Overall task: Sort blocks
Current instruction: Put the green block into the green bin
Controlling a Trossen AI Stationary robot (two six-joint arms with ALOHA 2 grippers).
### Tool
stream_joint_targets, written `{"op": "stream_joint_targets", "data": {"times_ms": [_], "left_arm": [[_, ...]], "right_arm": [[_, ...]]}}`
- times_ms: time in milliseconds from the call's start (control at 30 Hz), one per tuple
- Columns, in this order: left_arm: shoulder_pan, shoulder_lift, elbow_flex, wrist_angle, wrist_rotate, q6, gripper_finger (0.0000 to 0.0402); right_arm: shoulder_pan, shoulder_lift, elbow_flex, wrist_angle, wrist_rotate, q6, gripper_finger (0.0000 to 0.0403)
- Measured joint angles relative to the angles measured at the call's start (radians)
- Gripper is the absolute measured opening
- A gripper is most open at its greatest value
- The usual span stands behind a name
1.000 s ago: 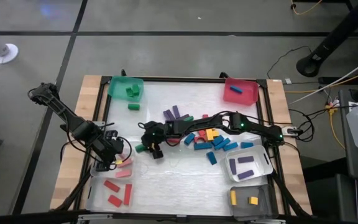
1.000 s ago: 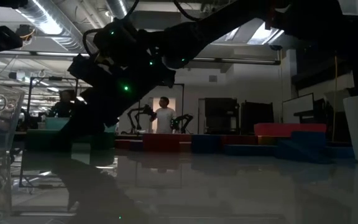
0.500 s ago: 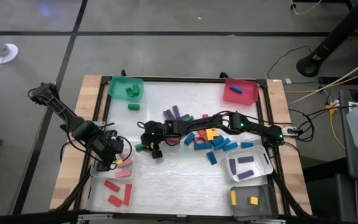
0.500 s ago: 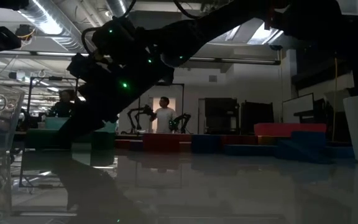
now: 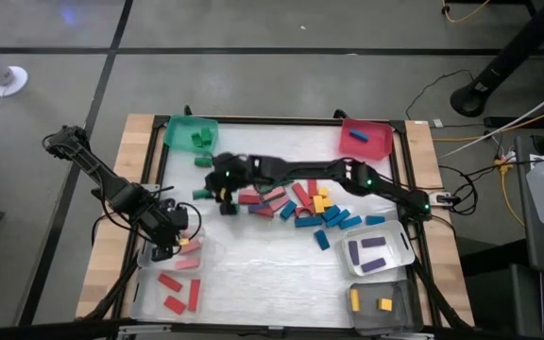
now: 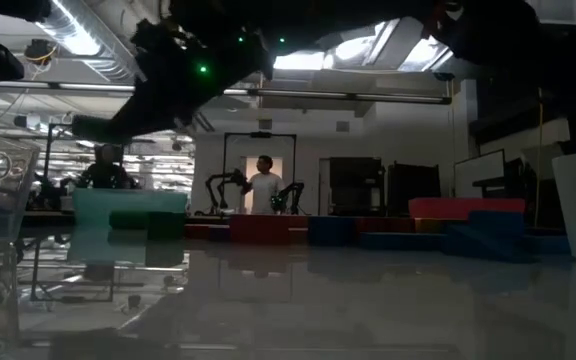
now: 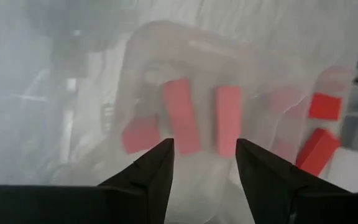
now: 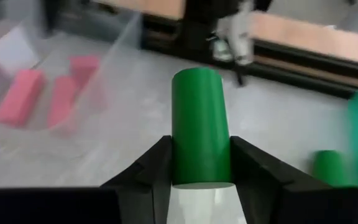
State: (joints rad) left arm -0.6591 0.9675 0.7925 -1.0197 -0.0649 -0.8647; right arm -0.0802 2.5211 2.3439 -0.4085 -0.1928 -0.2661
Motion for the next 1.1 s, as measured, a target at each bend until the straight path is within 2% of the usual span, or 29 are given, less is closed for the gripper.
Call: {"op": "stream_joint_targets", "data": {"times_ms": [200,400,567,867,1100], "left_arm": [[0.000,0.000,0.000,0.113,0.000,-0.026,0.0162],[0.000,-0.001,0.000,0.196,-0.003,-0.096,0.0162],[0.000,-0.001,0.000,0.202,-0.031,-0.184,0.0162],[0.001,-0.001,0.000,0.223,-0.157,-0.331,0.0162],[0.001,-0.001,0.000,0.252,-0.241,-0.392,0.0162]], "right_arm": [[-0.092,-0.009,0.000,0.021,0.001,0.000,0.0139],[-0.189,-0.002,0.000,0.157,0.002,0.003,0.0146],[-0.252,0.021,0.000,0.283,0.002,0.026,0.0141],[-0.273,0.121,0.000,0.470,-0.009,0.062,0.0145],[-0.273,0.152,-0.001,0.502,0.020,0.114,0.0146]]}}
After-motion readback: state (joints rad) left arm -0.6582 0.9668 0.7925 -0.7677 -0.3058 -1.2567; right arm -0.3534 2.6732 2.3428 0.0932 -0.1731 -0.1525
